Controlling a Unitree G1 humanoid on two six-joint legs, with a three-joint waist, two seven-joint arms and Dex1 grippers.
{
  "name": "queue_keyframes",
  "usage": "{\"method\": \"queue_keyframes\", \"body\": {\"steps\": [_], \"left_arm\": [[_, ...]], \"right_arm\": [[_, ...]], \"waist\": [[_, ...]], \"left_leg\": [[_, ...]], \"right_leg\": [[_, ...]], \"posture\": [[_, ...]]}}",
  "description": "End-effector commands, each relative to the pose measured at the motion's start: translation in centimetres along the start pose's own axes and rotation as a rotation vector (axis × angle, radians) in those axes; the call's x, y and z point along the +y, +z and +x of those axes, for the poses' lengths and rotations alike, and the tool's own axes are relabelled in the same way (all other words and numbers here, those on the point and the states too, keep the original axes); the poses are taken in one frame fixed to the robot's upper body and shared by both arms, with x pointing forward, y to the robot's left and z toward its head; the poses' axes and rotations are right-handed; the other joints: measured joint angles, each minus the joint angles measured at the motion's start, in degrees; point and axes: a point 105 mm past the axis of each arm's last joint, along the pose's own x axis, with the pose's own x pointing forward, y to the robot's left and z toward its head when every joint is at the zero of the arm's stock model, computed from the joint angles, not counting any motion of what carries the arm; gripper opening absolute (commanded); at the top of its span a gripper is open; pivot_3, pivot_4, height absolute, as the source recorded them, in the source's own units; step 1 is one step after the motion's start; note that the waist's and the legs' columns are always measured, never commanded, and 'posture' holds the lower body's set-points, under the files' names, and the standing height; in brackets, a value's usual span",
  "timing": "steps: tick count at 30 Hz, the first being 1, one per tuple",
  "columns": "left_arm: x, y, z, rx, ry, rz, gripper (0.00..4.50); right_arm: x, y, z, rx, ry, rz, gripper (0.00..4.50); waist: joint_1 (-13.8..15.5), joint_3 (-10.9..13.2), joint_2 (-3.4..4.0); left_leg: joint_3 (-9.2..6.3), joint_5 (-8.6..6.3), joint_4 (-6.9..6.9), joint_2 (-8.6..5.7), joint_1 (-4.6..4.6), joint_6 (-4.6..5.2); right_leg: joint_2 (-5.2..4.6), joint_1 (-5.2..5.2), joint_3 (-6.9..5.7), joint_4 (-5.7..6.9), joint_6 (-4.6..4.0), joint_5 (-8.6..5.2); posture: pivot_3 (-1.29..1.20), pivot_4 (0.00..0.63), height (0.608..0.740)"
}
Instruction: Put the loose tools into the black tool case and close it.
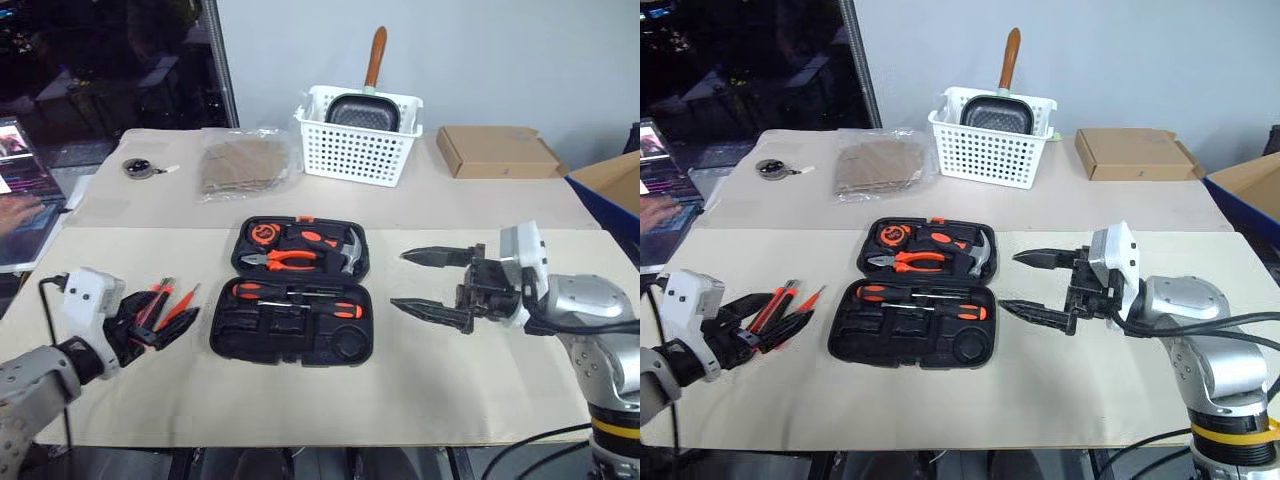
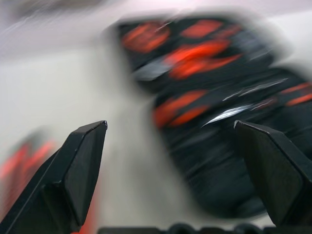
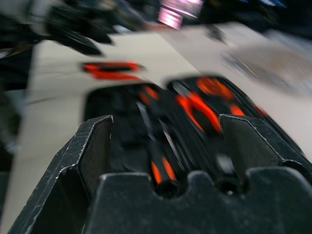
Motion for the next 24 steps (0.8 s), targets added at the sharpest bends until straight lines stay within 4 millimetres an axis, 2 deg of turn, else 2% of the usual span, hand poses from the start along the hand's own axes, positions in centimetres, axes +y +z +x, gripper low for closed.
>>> {"method": "queue_keyframes", "body": {"steps": [1,4,8,20,23,24], "left_arm": [[1.0,0.8,-0.5,0.064,0.05,0.005,4.5],[0.6,0.8,-0.1,0.137,0.035,-0.001,4.5],[1.1,0.7,0.9,0.198,0.066,-0.023,4.5],[0.9,-2.6,5.0,0.363,0.047,-0.03,4.5],[1.3,-3.4,5.5,0.394,0.06,-0.004,3.72],[1.1,-3.7,5.6,0.404,0.051,-0.003,3.32]], "right_arm": [[0.4,0.5,0.5,-0.046,0.09,-0.046,4.02],[0.5,-0.1,0.7,-0.035,0.113,-0.056,4.02],[1.0,0.1,0.9,-0.055,0.142,-0.062,4.02],[2.1,0.2,0.8,-0.048,0.13,-0.082,4.02],[2.3,0.2,0.7,-0.043,0.11,-0.081,4.04],[2.3,0.2,0.7,-0.043,0.106,-0.081,4.04]], "waist": [[0.07,0.0,0.0],[0.11,0.0,0.01],[0.17,0.0,0.02],[0.0,0.0,0.02],[0.03,0.0,0.02],[0.04,0.0,0.02]], "left_leg": [[0.02,0.0,0.0,-0.02,0.02,0.0],[0.04,0.02,0.0,-0.02,0.04,-0.02],[0.01,0.01,-0.04,-0.02,0.02,-0.05],[0.01,0.02,-0.06,-0.05,0.01,-0.12],[0.01,0.02,-0.06,-0.05,0.01,-0.12],[0.0,0.02,-0.06,-0.05,0.01,-0.12]], "right_leg": [[-0.05,0.0,-0.02,0.04,0.0,0.0],[-0.07,-0.03,-0.04,0.09,-0.04,0.01],[-0.07,-0.09,-0.05,0.19,-0.09,0.01],[-0.33,-0.1,-0.06,0.19,-0.13,0.03],[-0.33,-0.1,-0.06,0.19,-0.14,0.03],[-0.34,-0.09,-0.06,0.19,-0.14,0.03]], "posture": [[0.0,0.15,0.74],[0.0,0.15,0.74],[0.0,0.15,0.74],[0.0,0.15,0.74],[0.0,0.15,0.74],[0.0,0.15,0.74]]}}
